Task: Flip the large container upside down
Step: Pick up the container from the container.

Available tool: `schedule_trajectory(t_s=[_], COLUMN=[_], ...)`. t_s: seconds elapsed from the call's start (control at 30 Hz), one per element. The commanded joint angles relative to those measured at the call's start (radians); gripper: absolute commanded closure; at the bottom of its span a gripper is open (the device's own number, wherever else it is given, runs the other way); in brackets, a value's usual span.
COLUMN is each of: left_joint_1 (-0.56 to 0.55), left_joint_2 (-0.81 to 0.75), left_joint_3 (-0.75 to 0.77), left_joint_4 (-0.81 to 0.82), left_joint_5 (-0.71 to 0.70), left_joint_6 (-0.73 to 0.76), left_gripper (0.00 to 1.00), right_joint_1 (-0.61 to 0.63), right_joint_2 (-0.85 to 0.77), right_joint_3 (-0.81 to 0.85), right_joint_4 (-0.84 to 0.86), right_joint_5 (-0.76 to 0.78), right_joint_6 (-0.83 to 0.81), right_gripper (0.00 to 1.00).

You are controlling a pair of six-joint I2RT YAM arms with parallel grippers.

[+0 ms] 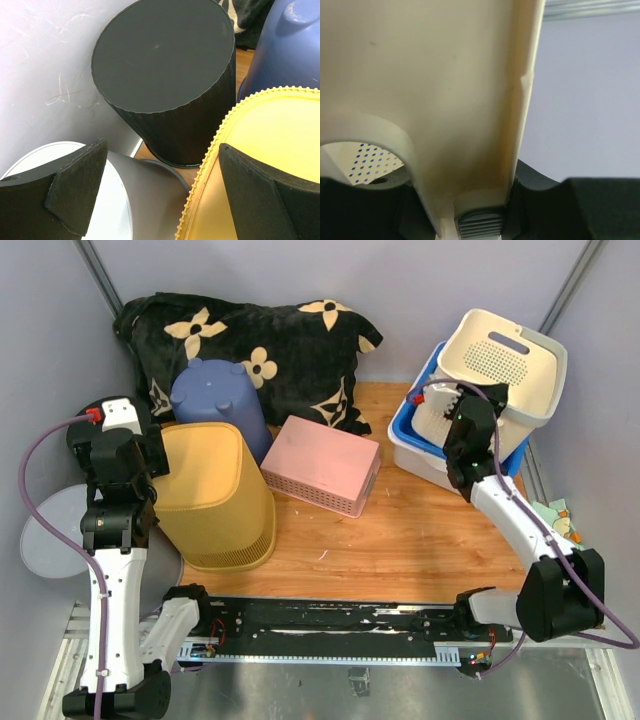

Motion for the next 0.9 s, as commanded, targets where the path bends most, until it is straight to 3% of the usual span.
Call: schedule_trajectory(t_s=[0.0,0.27,0.4,0.5,0.67,0.87], left_joint_1=[0.008,0.008,0.008,0.008,0.008,0.008], left_joint_2=[0.005,0.003,0.005,0.007,0.018,0.034], left_joint_3=[-0.02,-0.029,-0.028,-0.03,-0.029,-0.027], left_joint_4=[-0.053,-0.049,-0.049,-0.049,-0.046,-0.043], left_joint_5=[-0.015,-0.016,-0.019,-0.021,-0.026,-0.017], left_joint_6=[0.007,0.011,0.009,0.007,0.005,0.0], left_gripper=[0.04,0.04,0.03,0.04,0.04,0.04], right_joint_1=[0.008,-0.019,-0.035,-0.082,-0.158,-0.307], right_joint_2=[-0.098,-0.101,-0.115,-0.135,-0.205,-0.223], right_joint_3=[0.216,0.421,0.626,0.744,0.779,0.785], right_joint_4=[-0.122,-0.305,-0.609,-0.889,-1.12,-1.194], right_joint_5=[0.004,-0.019,-0.115,-0.385,-0.867,-1.428], right_joint_6=[0.141,0.323,0.599,0.796,0.995,1.276], right_gripper=[1.0,1.0,1.0,1.0,1.0,0.99])
